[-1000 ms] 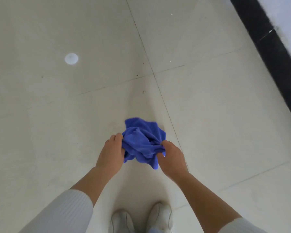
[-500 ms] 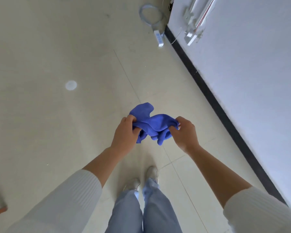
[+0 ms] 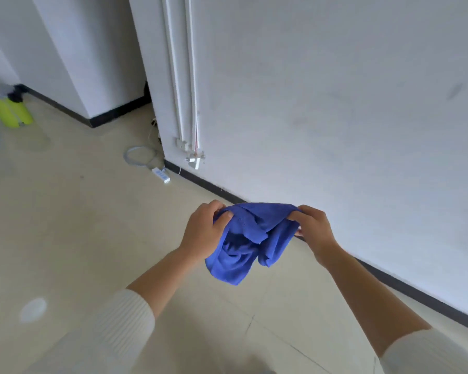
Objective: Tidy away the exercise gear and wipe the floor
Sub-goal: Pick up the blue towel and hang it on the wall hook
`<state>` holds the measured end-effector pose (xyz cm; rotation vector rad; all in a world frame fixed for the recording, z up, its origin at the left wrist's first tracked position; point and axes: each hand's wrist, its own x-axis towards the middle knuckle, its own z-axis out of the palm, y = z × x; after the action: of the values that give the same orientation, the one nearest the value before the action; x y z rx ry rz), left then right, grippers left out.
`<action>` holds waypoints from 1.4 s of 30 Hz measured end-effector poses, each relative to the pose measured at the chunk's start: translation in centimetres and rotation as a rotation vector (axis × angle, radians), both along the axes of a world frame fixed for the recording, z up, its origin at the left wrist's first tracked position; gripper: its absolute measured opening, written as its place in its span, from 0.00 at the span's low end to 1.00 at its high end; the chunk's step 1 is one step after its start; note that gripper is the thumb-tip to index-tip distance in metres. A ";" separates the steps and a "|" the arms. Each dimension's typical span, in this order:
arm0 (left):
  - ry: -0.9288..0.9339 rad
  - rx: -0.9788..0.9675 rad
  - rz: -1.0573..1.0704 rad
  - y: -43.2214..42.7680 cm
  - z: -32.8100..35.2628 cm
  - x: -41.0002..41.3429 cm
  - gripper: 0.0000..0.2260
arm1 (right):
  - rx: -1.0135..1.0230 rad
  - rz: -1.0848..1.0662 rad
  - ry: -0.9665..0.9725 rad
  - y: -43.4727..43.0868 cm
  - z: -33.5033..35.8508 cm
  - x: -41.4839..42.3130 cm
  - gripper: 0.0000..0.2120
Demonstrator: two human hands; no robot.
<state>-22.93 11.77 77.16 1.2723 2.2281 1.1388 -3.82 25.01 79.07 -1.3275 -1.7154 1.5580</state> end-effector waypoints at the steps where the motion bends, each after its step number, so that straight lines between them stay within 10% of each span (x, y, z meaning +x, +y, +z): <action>1: 0.003 0.019 -0.040 1.3 1.2 0.9 0.05 | 0.007 -0.043 0.028 0.4 1.0 1.6 0.09; 16: -0.141 0.077 -0.684 16.1 12.1 32.6 0.10 | 0.152 -0.697 0.119 0.9 8.1 37.3 0.07; 29: -0.206 -0.002 -1.057 19.0 16.7 66.3 0.14 | 0.188 -0.920 -0.084 -3.3 9.8 66.2 0.09; 38: -0.190 -0.043 -1.258 21.9 18.5 82.2 0.09 | 0.215 -0.940 0.310 -2.6 10.5 76.4 0.10; 42: -0.181 -0.090 -1.344 25.4 18.5 89.1 0.11 | 0.278 -0.958 0.166 -0.1 9.8 81.3 0.17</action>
<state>66.18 37.17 95.64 1.9519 0.8205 0.5226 77.49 24.94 88.84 -1.4818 -0.8922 0.8057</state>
